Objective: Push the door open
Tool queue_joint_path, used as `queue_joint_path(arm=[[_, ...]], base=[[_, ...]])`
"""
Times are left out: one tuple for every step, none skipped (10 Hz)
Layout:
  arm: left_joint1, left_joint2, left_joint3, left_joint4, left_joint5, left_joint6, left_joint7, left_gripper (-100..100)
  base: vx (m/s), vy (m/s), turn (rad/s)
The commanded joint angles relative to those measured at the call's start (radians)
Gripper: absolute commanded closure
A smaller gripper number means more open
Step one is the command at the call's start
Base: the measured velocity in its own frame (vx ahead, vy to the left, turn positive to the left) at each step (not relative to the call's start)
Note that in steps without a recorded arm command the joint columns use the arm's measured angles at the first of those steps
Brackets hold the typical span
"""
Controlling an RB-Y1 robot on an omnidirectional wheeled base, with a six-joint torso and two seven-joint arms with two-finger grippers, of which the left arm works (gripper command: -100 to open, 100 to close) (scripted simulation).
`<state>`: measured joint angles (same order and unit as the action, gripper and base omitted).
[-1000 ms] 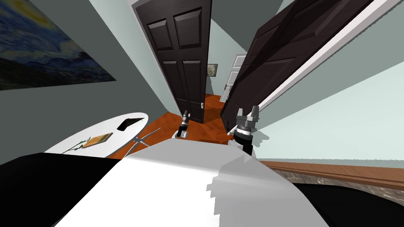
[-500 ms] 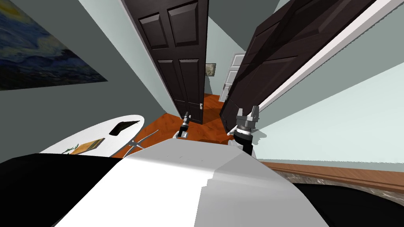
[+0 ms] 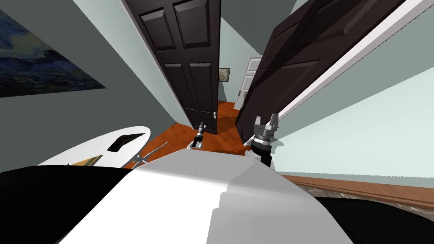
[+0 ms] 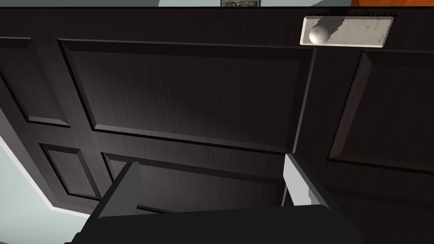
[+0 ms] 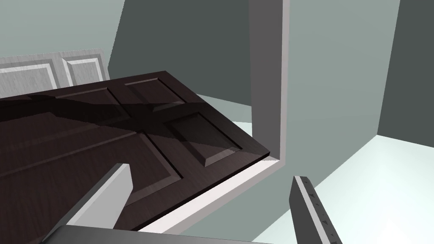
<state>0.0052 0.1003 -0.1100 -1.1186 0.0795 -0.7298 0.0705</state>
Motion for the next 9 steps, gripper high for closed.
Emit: queue_joint_path(arm=[[-0.019,0.000,-0.003,0.045,0.004,-0.004,-0.003,-100],[-0.030,0.000,-0.005,0.075,0.006,-0.009,-0.005,-100],[-0.041,0.000,-0.007,0.100,0.008,-0.013,-0.007,-100],[-0.052,-0.001,-0.009,0.129,0.010,-0.018,-0.009,-100],[-0.062,-0.001,-0.011,0.161,0.012,-0.022,-0.011,-100],[-0.073,-0.002,-0.013,0.188,0.014,-0.027,-0.013,-100],[-0.073,-0.002,-0.013,0.188,0.014,-0.027,-0.013,-100],[-0.083,-0.002,-0.015,0.216,0.017,-0.031,-0.014,-100],[-0.093,-0.003,-0.017,0.243,0.019,-0.036,-0.016,-100]], base=[[0.098,0.010,-0.068],[0.104,0.015,-0.072],[0.095,0.011,-0.064],[0.101,0.021,-0.058],[0.100,0.020,-0.057],[0.100,0.009,-0.056],[0.064,0.011,-0.014],[0.051,0.014,-0.038],[0.077,0.014,-0.067]])
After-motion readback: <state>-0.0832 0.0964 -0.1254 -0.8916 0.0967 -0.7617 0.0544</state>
